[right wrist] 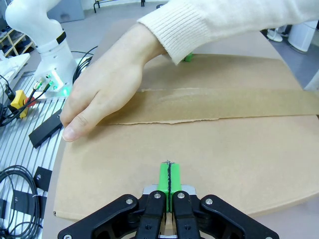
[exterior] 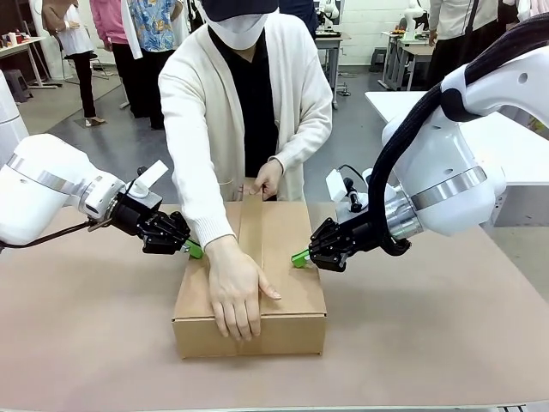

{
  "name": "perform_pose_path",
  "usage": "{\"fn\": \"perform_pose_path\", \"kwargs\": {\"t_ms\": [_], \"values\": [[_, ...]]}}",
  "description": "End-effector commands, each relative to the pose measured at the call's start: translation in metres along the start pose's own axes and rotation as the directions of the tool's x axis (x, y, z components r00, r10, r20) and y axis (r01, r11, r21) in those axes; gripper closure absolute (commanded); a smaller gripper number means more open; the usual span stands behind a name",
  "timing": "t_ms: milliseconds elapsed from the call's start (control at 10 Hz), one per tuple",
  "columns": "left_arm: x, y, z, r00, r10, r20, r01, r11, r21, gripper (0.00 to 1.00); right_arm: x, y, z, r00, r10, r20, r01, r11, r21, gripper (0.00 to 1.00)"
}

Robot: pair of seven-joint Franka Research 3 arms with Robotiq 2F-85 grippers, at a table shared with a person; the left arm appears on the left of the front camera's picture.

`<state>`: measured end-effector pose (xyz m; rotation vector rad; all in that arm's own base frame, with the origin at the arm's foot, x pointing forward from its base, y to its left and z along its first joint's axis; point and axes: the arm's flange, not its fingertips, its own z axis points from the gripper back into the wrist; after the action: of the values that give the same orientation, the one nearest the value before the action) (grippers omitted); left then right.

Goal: Wrap the clocks to prevent damage.
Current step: After the human seals the box with tape, release both hands from the side flaps of the Package Box.

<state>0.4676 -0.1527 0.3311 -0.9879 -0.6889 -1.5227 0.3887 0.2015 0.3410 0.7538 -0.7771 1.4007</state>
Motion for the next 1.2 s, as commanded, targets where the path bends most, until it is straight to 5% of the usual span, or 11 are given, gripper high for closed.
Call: {"fn": "perform_pose_path", "kwargs": {"t_ms": [0, 1100], "values": [[-0.0046, -0.0002, -0.0031, 1.000, -0.001, 0.002, 0.001, 1.000, 0.009, 1.00, -0.0036, 0.0003, -0.0030, 1.000, -0.006, -0.008, 0.006, 1.000, 0.002, 0.99], [-0.0046, -0.0002, -0.0031, 1.000, -0.001, 0.002, 0.001, 1.000, 0.009, 1.00, -0.0036, 0.0003, -0.0030, 1.000, -0.006, -0.008, 0.006, 1.000, 0.002, 0.99]]}}
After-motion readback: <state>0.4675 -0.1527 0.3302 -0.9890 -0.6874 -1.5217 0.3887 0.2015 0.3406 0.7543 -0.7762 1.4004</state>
